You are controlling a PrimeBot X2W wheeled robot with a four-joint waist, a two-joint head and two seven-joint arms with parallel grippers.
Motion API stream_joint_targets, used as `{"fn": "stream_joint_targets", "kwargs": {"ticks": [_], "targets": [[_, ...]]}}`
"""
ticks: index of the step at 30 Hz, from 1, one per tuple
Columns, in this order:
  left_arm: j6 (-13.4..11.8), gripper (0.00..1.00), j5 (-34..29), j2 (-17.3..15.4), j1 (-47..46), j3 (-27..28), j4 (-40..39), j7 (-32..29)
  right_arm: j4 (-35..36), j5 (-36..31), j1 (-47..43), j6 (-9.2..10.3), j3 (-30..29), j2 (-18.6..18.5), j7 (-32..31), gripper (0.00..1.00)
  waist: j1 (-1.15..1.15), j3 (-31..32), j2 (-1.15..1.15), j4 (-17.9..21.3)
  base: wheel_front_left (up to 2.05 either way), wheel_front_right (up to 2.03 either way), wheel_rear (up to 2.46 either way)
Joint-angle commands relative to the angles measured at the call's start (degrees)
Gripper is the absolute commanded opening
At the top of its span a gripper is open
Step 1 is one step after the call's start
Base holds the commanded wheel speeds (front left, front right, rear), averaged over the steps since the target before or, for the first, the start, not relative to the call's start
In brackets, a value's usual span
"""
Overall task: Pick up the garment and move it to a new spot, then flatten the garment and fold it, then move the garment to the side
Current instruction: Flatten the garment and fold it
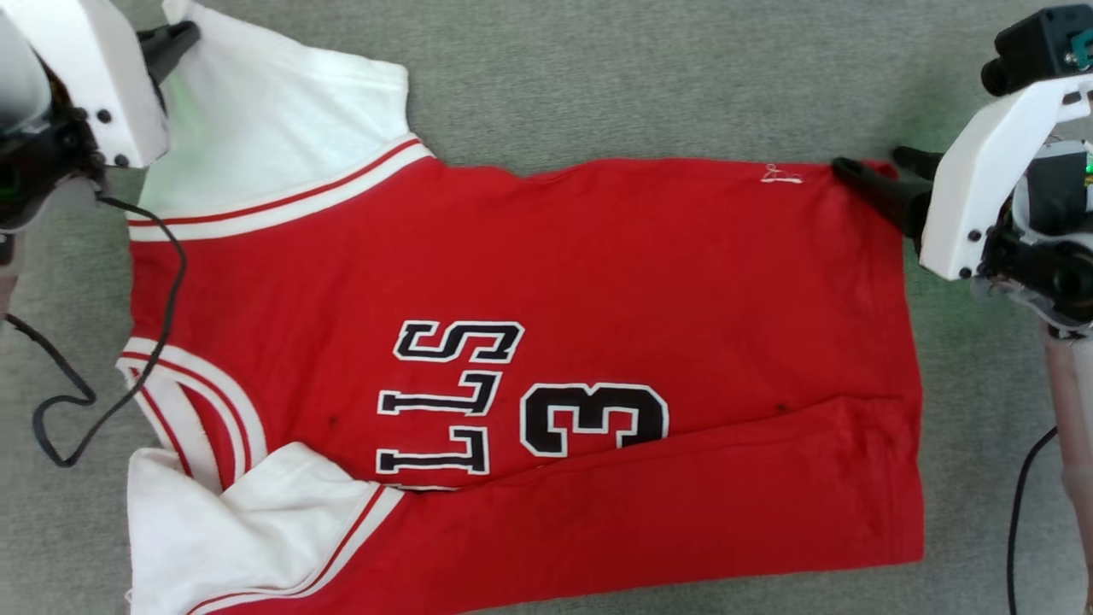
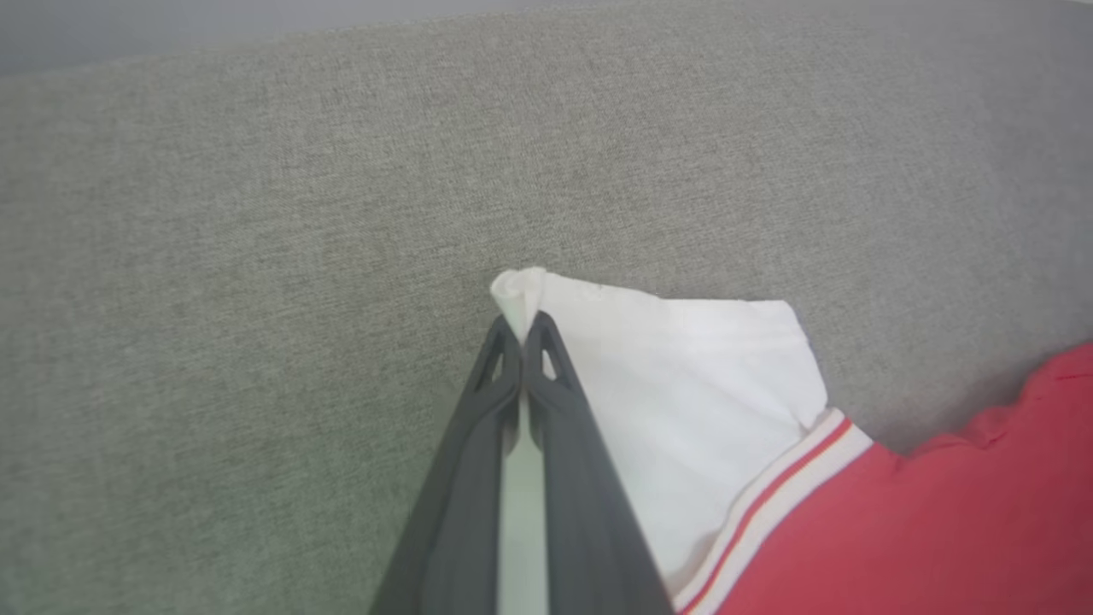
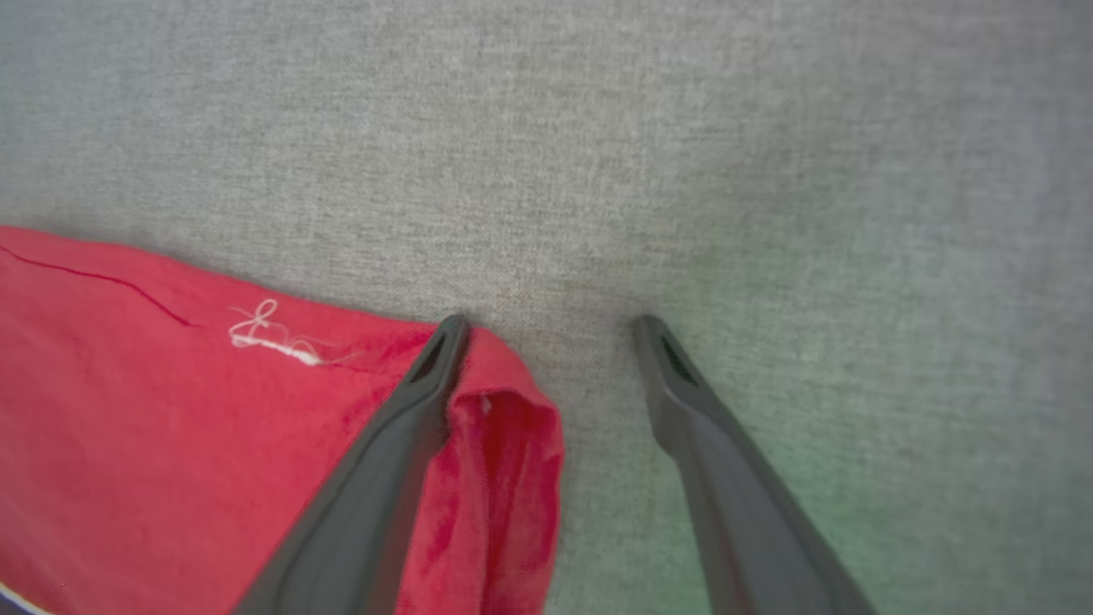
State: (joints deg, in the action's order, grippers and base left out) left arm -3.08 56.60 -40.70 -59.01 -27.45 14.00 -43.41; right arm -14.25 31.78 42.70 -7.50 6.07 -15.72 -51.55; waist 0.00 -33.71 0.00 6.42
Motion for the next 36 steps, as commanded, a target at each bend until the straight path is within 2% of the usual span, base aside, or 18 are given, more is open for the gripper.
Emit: {"fn": "stream_joint_targets", "kwargs": {"ticks": [1,2,3,4,9,15,19,26,31,36], "targets": [[0.2,0.0,-0.2,0.3,-0.4,-0.2,0.0,0.3,-2.5,0.0,-1.6,0.02,1.3,1.6,-1.4,1.0,0.0,-0.2,0.0,-0.7,0.0,0.0,0.0],[0.6,0.0,-0.2,0.6,-0.4,-0.3,0.1,0.6,-3.6,-0.5,-1.9,0.02,1.4,1.9,-3.0,0.7,0.0,-0.2,0.0,-1.0,0.0,0.0,0.0],[0.7,0.0,-0.1,0.9,-0.5,-0.4,0.2,0.8,-4.3,-0.5,-2.0,0.02,1.5,2.3,-3.9,0.26,0.0,-0.2,0.0,-1.2,0.0,0.0,0.0],[1.1,0.0,-0.1,1.1,-0.6,-0.5,0.3,1.0,-4.9,-0.3,-2.1,0.02,1.4,2.9,-4.9,0.0,0.0,-0.1,0.0,-1.4,0.0,0.0,0.0],[2.0,0.0,-0.5,1.5,-0.3,-1.0,1.4,2.2,-4.1,-1.2,-1.9,0.02,1.1,2.4,-6.2,0.0,0.0,1.0,0.0,-1.8,0.0,0.0,0.0],[2.6,0.0,-0.1,1.5,2.4,-0.2,1.9,5.4,0.5,-2.0,-1.5,0.02,0.2,0.3,-2.3,0.0,0.0,4.7,0.0,-2.2,0.0,0.0,0.0],[2.6,0.0,1.9,1.9,7.2,1.3,1.3,8.7,2.9,-2.6,-4.2,0.02,-0.9,-0.9,0.2,0.0,0.0,9.3,0.0,-3.1,0.0,0.0,0.0],[1.5,0.0,6.1,1.3,21.1,4.4,-1.4,14.6,6.9,-2.2,-13.9,0.02,-3.9,-1.9,0.4,0.0,0.0,18.5,0.0,-5.3,0.0,0.0,0.0],[-0.4,0.0,8.9,0.2,33.5,7.2,-5.0,19.4,9.0,-1.5,-22.4,0.02,-5.6,-0.9,0.2,0.0,0.0,23.3,0.0,-6.6,0.0,0.0,0.0],[-2.5,0.0,12.1,1.5,45.7,8.4,-8.7,22.5,9.4,-0.5,-29.9,0.02,-7.6,0.7,1.2,0.0,0.0,26.1,0.0,-7.8,0.0,0.0,0.0]]}}
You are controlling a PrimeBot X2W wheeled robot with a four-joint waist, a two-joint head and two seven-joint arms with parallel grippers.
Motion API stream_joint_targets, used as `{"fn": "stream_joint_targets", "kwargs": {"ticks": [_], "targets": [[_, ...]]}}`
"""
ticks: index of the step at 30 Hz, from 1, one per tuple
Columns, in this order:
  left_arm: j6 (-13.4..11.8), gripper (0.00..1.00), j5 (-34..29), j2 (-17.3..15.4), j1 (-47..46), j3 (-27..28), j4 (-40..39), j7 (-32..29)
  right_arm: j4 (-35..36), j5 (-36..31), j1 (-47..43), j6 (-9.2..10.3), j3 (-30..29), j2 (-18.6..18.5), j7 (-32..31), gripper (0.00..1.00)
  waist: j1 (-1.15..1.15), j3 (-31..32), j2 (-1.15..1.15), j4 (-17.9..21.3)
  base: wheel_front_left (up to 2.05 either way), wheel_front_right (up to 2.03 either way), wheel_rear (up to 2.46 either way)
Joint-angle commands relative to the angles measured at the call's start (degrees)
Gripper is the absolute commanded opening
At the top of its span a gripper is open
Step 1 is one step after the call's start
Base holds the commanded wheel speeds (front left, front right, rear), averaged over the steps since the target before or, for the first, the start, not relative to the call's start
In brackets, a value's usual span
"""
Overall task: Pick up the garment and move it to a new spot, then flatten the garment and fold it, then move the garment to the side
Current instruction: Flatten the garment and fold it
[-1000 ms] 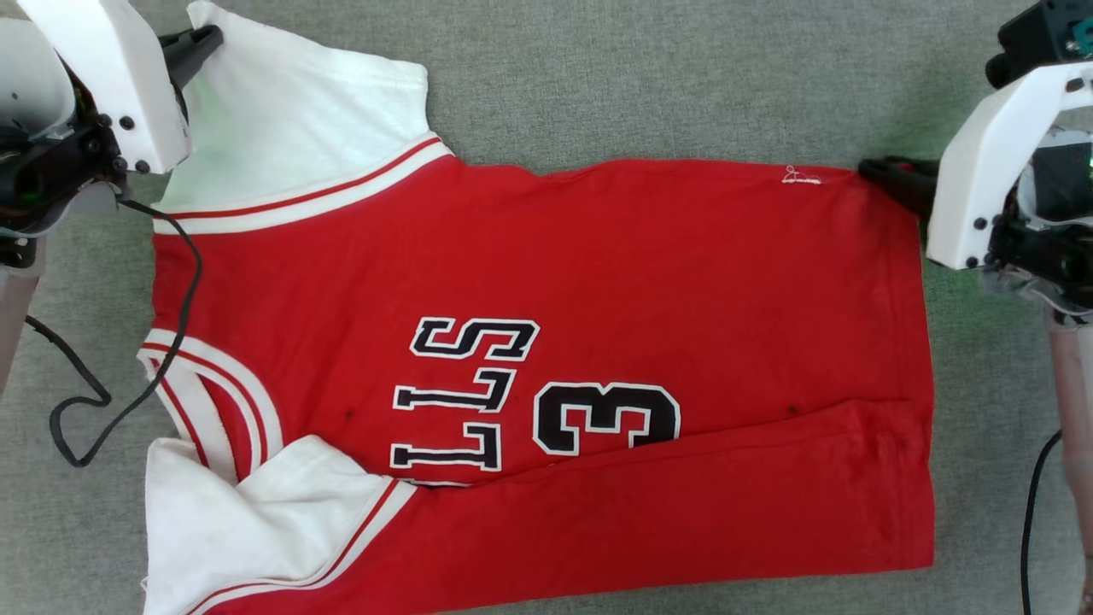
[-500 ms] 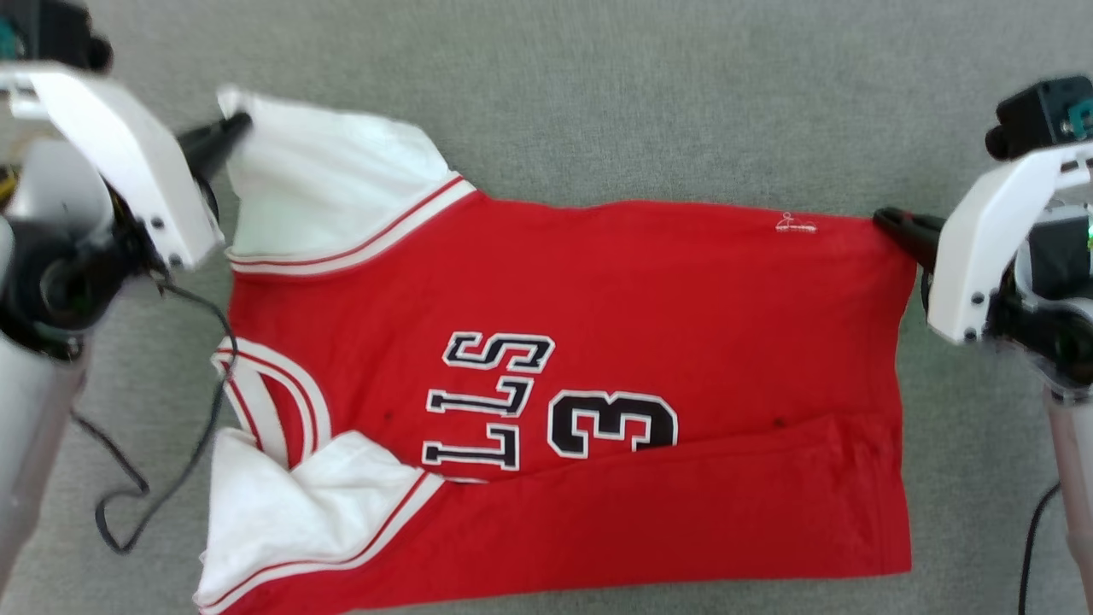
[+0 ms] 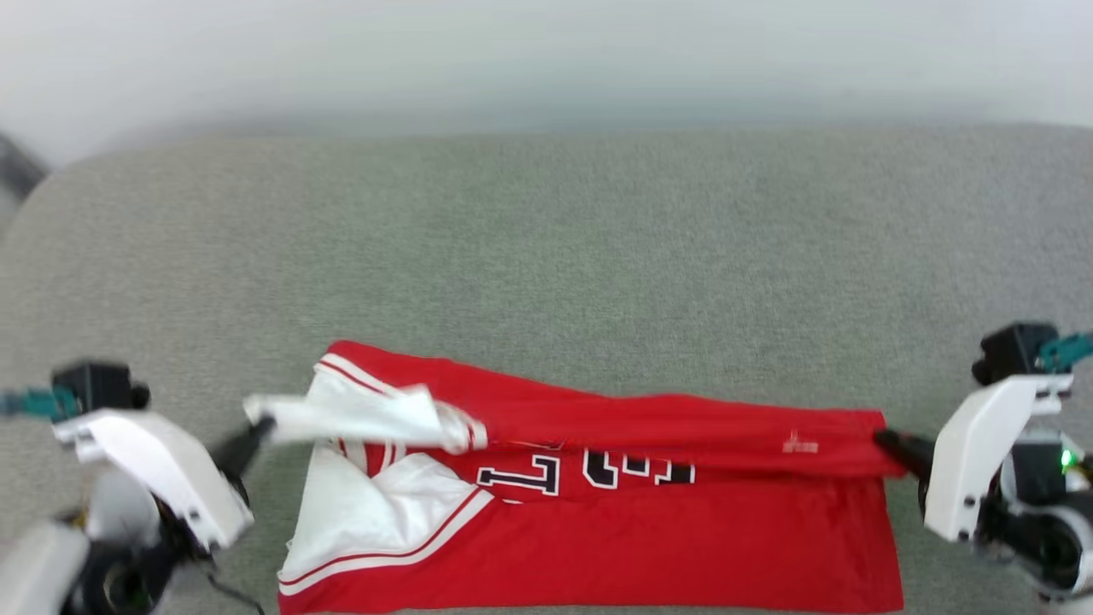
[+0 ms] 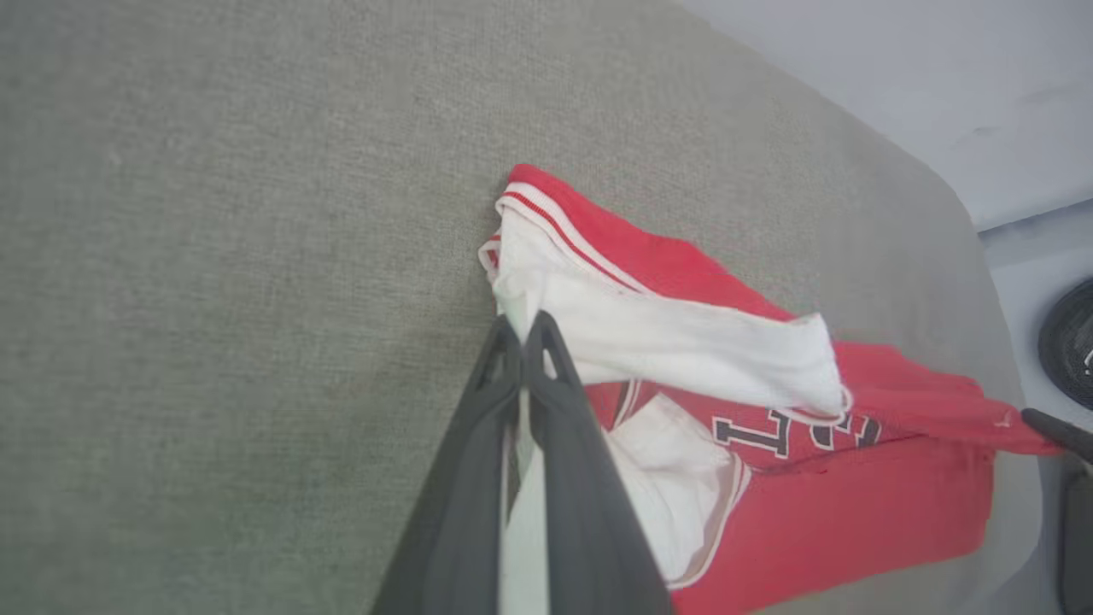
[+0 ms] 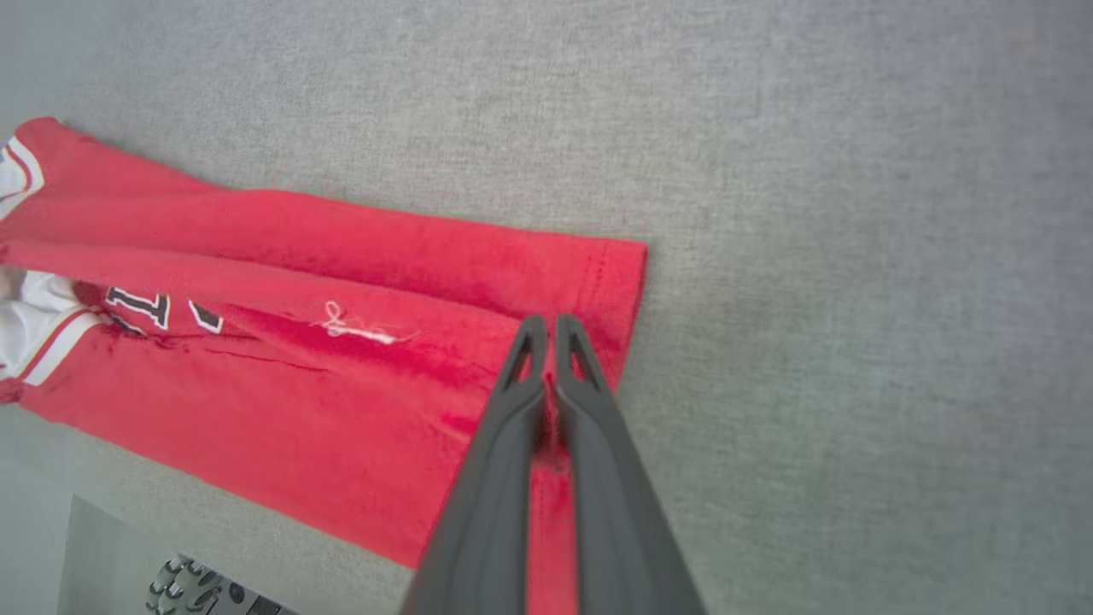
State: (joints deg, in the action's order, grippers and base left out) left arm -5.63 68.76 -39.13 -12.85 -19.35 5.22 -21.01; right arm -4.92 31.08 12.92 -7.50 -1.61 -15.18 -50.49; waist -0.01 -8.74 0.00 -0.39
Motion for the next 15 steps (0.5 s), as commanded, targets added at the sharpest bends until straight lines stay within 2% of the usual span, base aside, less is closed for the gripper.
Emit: {"fn": "stream_joint_targets", "kwargs": {"ticks": [1,7,8,9,10,12,15], "targets": [[-0.2,0.0,1.0,0.6,1.8,0.3,-0.2,0.4,0.0,0.1,-1.4,0.02,-0.3,0.4,0.4,0.0,0.01,1.5,0.0,-1.1,0.0,0.0,0.0],[-0.9,0.0,5.0,3.7,11.9,1.3,0.3,3.1,-1.4,-1.0,-7.1,0.02,-1.0,1.2,3.6,0.02,0.01,2.9,0.0,-0.6,0.0,0.0,0.0],[-0.7,0.11,5.2,4.1,12.8,1.1,0.6,3.5,-1.6,-1.5,-8.0,0.02,-0.5,0.7,4.5,0.39,0.01,3.0,0.0,-0.5,0.0,0.0,0.0],[-0.2,0.62,5.5,4.9,13.4,0.5,0.6,3.5,-1.9,-1.9,-8.8,0.02,0.2,0.4,5.4,1.0,0.01,3.1,0.0,-0.5,0.0,0.0,0.0],[0.2,1.0,5.7,5.6,13.9,0.1,0.7,3.7,-2.2,-1.5,-9.5,0.02,0.6,0.9,6.3,1.0,0.01,3.3,0.0,-0.4,0.0,0.0,0.0],[1.1,1.0,5.0,7.0,15.1,-0.4,0.6,5.7,-2.7,-0.9,-10.9,0.02,0.6,1.4,9.7,1.0,0.01,3.9,0.0,-0.1,0.0,0.0,0.0],[0.2,1.0,1.1,7.0,15.9,-0.7,-0.2,9.9,-2.2,-0.4,-12.1,0.02,0.5,1.9,13.7,1.0,0.01,4.9,0.0,0.2,0.0,0.0,0.0]]}}
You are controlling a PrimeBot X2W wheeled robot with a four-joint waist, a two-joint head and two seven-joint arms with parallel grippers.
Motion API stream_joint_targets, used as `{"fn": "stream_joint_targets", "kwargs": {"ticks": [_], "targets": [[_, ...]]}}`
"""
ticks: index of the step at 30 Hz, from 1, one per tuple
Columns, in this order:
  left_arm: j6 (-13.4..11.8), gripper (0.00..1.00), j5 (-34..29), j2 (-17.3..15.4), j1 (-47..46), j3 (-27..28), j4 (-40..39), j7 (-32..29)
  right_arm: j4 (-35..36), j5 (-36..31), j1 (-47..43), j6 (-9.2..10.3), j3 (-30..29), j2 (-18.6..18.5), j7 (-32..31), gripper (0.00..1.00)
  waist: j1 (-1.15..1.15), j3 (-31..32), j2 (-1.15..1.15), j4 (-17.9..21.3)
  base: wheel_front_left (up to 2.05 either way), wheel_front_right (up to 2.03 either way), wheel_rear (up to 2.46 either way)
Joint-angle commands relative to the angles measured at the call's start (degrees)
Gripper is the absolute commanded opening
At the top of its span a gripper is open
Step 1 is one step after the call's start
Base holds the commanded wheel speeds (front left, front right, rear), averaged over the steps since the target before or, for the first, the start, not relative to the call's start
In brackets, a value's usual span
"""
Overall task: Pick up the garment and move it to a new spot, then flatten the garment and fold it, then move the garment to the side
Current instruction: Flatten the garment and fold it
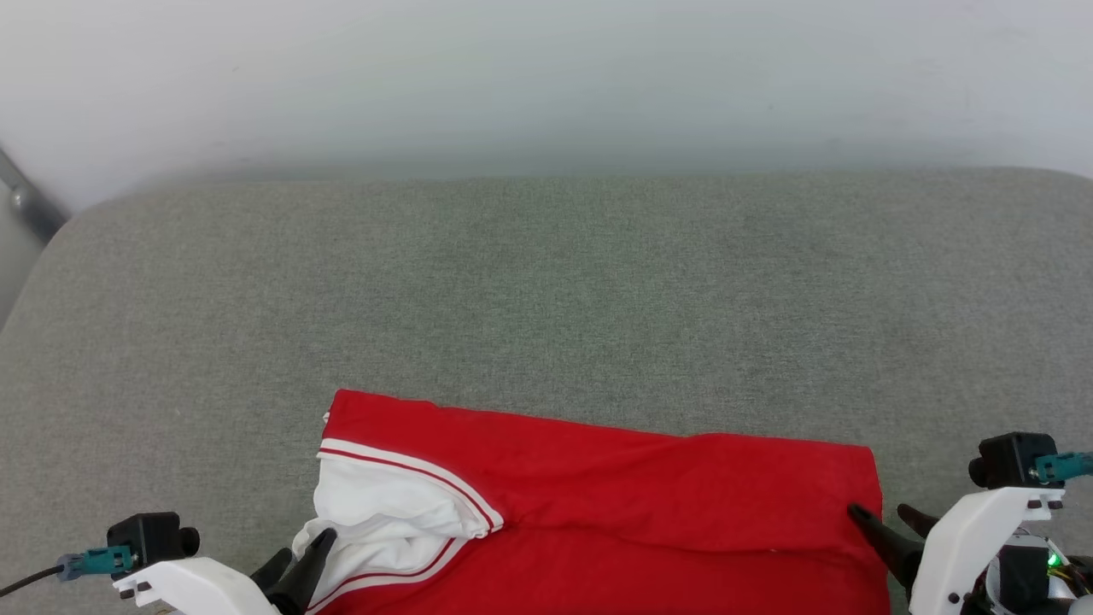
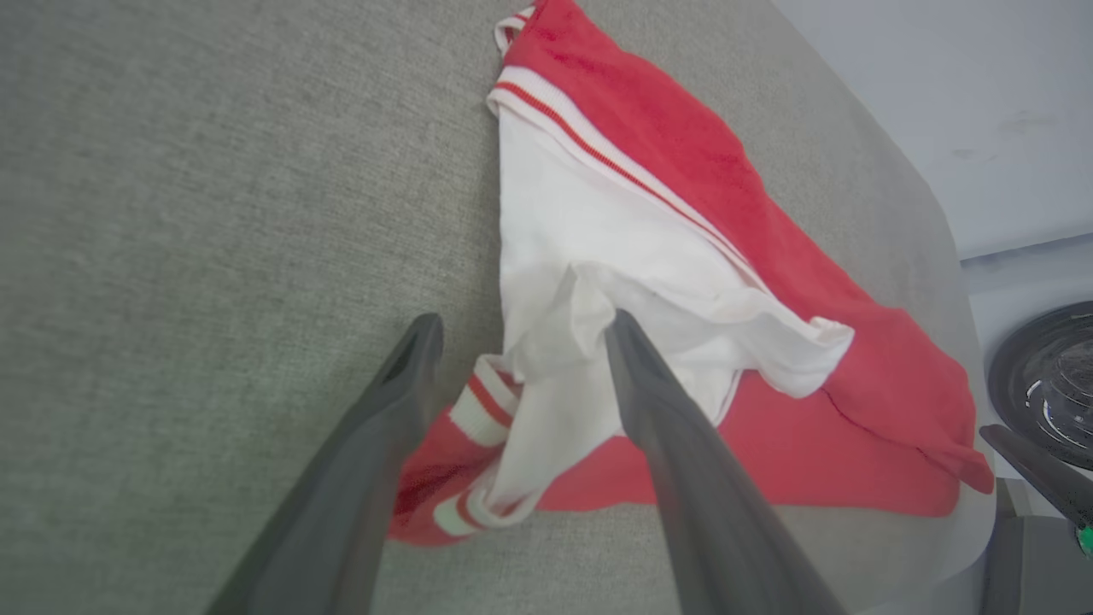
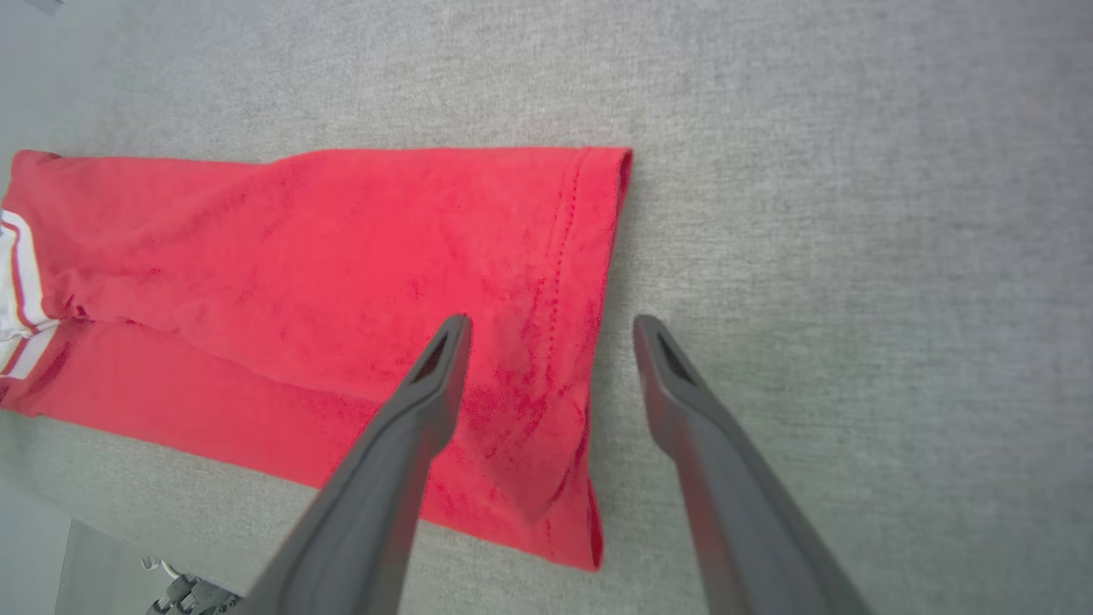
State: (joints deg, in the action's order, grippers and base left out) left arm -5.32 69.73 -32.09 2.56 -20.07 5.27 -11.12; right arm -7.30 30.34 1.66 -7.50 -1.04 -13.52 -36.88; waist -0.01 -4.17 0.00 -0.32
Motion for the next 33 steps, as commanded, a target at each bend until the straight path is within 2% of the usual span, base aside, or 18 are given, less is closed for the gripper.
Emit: {"fn": "stream_joint_targets", "kwargs": {"ticks": [1,5,8,11,16,24,33], "targets": [[-0.3,1.0,-1.3,-0.2,0.5,0.0,-0.9,1.4,0.7,0.4,-1.1,0.02,-0.4,0.1,1.4,1.0,0.01,0.7,0.0,0.2,0.0,0.0,0.0],[-3.2,1.0,-7.2,-1.4,-0.5,0.7,-3.9,6.9,3.2,0.1,-1.6,0.02,-2.1,0.0,4.8,1.0,0.01,1.9,0.0,0.7,0.0,0.0,0.0],[-5.7,1.0,-9.8,-0.2,-1.3,1.4,-6.7,10.4,5.1,-0.2,-1.3,0.02,-3.4,-0.4,4.3,1.0,0.01,2.7,0.0,1.0,0.0,0.0,0.0],[-8.0,1.0,-14.1,-0.1,-3.0,1.0,-10.0,13.6,6.5,-0.2,-0.8,0.02,-5.2,-0.9,1.4,1.0,0.01,3.2,0.0,1.1,0.0,0.0,0.0],[-11.1,1.0,-22.7,0.8,-5.9,-1.6,-14.3,18.6,7.2,-2.4,-0.7,0.02,-9.2,-1.5,-7.8,1.0,0.01,2.5,0.0,0.1,0.0,0.0,0.0],[-11.2,1.0,-32.3,3.0,-9.2,-4.3,-15.6,25.1,7.0,-3.7,-0.9,0.02,-12.1,3.2,-18.3,1.0,0.01,-1.0,0.0,-4.1,0.0,0.0,0.0],[-10.5,1.0,-35.8,5.7,-10.5,-3.2,-15.7,26.2,0.9,-4.3,2.0,0.02,-12.3,6.9,-19.6,1.0,0.01,-4.6,0.0,-7.3,0.0,0.0,0.0]]}}
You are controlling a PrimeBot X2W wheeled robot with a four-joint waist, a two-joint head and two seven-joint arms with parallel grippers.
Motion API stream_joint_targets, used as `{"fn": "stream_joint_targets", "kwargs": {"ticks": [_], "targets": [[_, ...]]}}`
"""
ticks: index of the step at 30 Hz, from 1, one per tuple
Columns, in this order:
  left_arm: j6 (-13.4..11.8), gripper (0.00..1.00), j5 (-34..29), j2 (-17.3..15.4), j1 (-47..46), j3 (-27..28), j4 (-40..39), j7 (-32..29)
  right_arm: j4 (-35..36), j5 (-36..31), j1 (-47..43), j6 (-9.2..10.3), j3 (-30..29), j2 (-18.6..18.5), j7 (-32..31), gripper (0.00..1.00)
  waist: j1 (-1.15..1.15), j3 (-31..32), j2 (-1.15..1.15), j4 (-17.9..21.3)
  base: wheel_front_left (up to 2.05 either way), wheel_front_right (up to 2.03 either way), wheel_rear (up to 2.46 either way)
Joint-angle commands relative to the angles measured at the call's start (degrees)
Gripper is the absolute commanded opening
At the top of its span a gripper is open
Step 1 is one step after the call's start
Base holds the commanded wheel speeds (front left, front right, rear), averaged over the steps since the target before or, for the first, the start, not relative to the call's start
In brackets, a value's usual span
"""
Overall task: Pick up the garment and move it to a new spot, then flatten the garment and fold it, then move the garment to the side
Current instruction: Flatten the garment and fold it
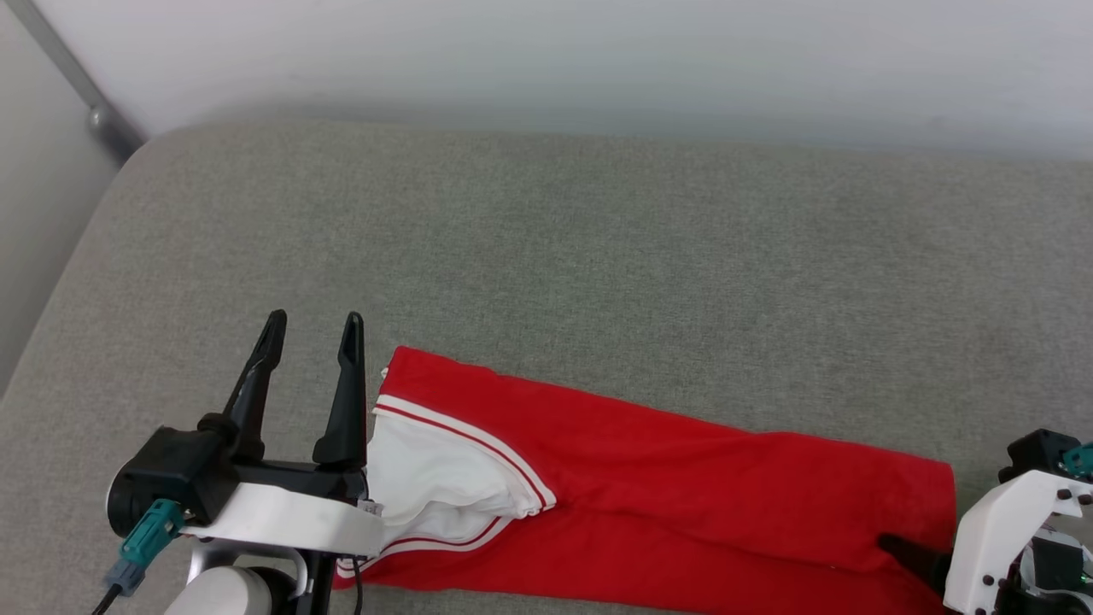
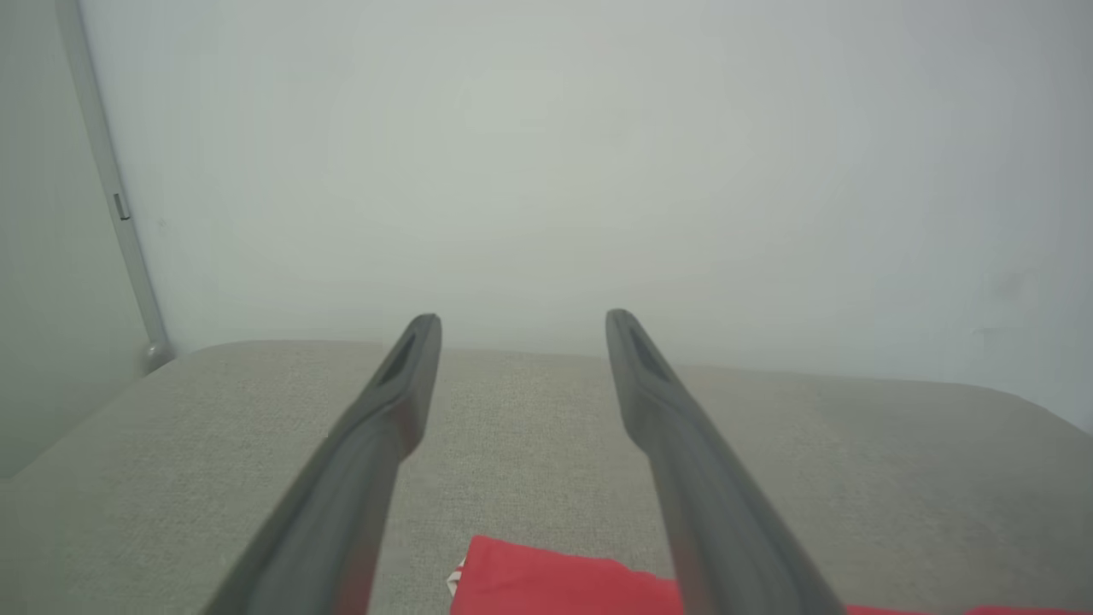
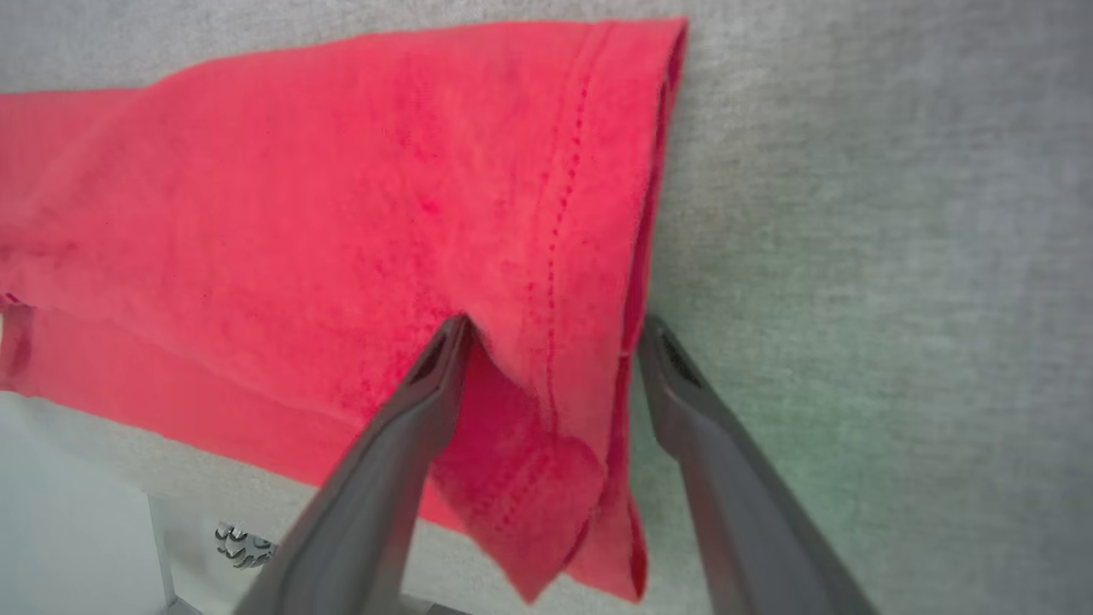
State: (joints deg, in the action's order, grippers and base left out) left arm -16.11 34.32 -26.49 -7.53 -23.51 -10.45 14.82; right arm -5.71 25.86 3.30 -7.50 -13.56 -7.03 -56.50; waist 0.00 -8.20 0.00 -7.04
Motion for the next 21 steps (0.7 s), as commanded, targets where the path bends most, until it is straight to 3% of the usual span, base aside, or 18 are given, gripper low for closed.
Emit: {"fn": "stream_joint_targets", "kwargs": {"ticks": [1,6,7,8,9,21], "targets": [[0.3,1.0,-0.6,0.3,-0.4,0.4,0.0,0.3,-2.0,0.4,0.5,0.02,0.6,0.7,0.1,1.0,0.0,-0.7,0.0,-0.6,0.0,0.0,0.0],[0.4,1.0,-1.3,0.7,-0.1,0.9,0.3,0.4,-6.8,1.4,0.8,0.02,2.1,1.7,-0.4,1.0,0.0,-0.8,0.0,-0.7,0.0,0.0,0.0],[0.5,1.0,-1.5,0.8,0.1,1.0,0.3,0.4,-7.7,1.8,0.9,0.02,2.8,1.8,-0.6,0.75,0.0,-0.8,0.0,-0.6,0.0,0.0,0.0],[0.5,1.0,-1.6,0.9,0.2,1.1,0.4,0.4,-8.3,2.3,1.0,0.02,3.2,1.9,-0.3,0.27,0.0,-0.7,0.0,-0.5,0.0,0.0,0.0],[0.6,1.0,-1.7,0.9,0.4,1.2,0.4,0.4,-8.8,2.5,1.3,0.02,3.7,1.8,-0.1,0.0,0.0,-0.6,0.0,-0.4,0.0,0.0,0.0],[0.1,1.0,-2.3,0.0,2.7,1.1,1.7,-0.2,-6.2,5.5,4.7,0.02,7.5,-3.9,3.5,0.0,0.0,3.6,0.0,1.6,0.0,0.0,0.0]]}}
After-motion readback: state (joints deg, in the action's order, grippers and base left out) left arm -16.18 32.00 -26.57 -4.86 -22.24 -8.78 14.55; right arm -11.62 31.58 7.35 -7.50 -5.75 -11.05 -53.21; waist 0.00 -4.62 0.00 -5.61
